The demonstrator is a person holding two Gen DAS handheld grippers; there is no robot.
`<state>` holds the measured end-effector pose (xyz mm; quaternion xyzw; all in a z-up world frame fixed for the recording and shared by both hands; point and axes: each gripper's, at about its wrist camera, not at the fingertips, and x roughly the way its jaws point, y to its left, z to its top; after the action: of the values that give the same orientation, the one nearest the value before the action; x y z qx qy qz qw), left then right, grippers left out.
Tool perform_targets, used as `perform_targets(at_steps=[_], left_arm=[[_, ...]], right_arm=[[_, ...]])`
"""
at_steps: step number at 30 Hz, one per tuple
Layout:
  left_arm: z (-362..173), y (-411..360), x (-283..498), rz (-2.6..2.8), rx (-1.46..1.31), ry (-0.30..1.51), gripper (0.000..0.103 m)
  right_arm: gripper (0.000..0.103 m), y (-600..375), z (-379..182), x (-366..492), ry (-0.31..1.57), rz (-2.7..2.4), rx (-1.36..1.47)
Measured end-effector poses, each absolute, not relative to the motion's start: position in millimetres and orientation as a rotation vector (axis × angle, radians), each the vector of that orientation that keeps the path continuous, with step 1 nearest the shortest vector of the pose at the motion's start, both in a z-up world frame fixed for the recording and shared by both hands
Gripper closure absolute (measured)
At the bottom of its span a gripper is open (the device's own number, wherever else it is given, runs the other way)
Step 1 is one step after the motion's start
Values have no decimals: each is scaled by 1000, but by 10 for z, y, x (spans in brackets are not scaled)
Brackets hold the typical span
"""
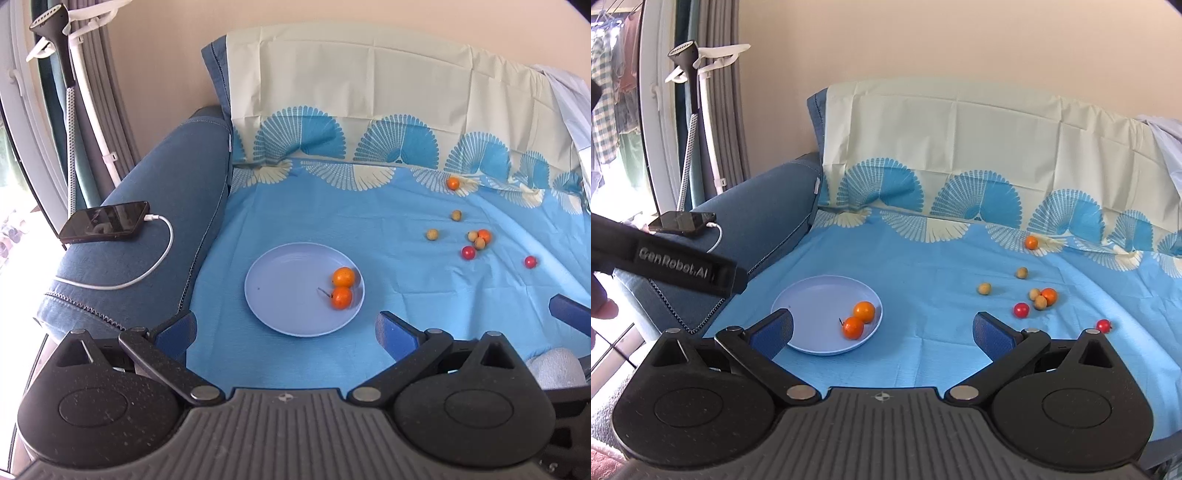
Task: Organize fruits
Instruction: 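Lift both tools away from the plate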
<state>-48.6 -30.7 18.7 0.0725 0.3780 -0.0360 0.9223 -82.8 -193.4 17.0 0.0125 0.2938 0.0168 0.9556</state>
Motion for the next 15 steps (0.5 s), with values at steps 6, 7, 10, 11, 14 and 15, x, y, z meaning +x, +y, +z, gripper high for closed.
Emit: perform_targets(at_steps=[6, 7, 10, 11, 14, 15], left_arm=[[147, -322, -474, -53, 166, 795, 0], [139, -326, -475, -52, 166, 795, 0], [116, -353, -467, -48, 171, 798, 0], [108, -364, -463, -49, 173, 800, 0], [78, -389, -441, -48, 180, 808, 0], [68, -395, -433, -48, 181, 812, 0]], right_arm=[[1, -1960, 168, -851, 601, 30, 32], [1, -1953, 162, -862, 602, 32, 30], [1, -1941, 142, -878, 606, 41, 18], [1, -1928, 139, -869, 609, 44, 14], [1, -1918, 119, -865, 612, 52, 0], [1, -1915, 112, -862, 613, 55, -3]])
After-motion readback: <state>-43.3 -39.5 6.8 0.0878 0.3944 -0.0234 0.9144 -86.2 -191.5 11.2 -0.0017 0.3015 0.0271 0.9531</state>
